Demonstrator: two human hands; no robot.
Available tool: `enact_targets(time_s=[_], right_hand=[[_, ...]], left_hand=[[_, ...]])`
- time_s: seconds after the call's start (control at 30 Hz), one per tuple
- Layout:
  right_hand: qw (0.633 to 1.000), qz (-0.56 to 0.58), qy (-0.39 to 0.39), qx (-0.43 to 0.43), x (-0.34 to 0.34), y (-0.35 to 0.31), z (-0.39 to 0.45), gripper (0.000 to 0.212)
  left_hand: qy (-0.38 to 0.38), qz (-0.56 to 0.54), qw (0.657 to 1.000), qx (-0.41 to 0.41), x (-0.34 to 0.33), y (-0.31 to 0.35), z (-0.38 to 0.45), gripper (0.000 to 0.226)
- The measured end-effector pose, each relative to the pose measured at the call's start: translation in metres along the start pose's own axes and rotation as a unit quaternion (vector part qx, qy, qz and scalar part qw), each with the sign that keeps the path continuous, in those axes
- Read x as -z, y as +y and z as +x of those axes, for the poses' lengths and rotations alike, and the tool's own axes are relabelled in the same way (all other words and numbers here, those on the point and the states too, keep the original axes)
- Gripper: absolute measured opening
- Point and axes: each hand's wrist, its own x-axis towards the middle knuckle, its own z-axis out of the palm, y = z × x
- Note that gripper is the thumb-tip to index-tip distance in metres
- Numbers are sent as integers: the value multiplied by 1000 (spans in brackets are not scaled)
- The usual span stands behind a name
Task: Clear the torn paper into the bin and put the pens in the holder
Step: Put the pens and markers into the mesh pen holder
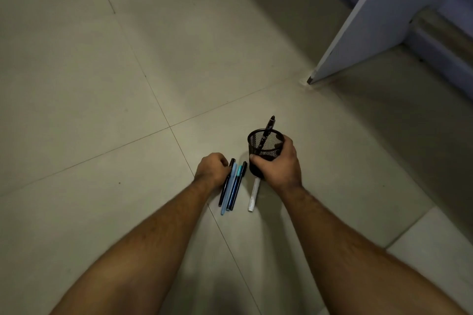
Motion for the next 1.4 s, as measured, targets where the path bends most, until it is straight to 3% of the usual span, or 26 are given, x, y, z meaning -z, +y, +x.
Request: enact_targets(time_s=[0.3, 0.5, 0.67, 0.9, 1.03, 1.23, 1.33, 1.4], right_hand=[[1000, -3, -17, -2, -6, -1, 3, 89], [1000, -13, -19, -4, -7, 0, 3, 87], [1000, -11, -28, -1, -14, -5, 2, 87], [1000, 12, -14, -14, -19, -11, 4, 84], [999, 36, 11, -24, -22, -14, 9, 87], [999, 39, 12, -15, -27, -23, 14, 89], [1000, 30, 4, -7, -29, -23, 12, 90], [999, 36, -2, -6, -31, -25, 9, 91]], left_hand=[[-8, 11, 1000, -6, -4, 4, -6, 27], [-16, 75, 997, -32, -6, 8, -8, 31], [-3, 125, 992, -2, -5, 19, -9, 34], [62, -52, 994, 73, 21, 25, 8, 25], [135, -204, 970, 5, 54, 39, 18, 10], [225, -350, 906, -81, 92, 72, 20, 13], [214, -418, 879, -83, 94, 83, 20, 13], [160, -434, 882, -93, 86, 86, 13, 16]])
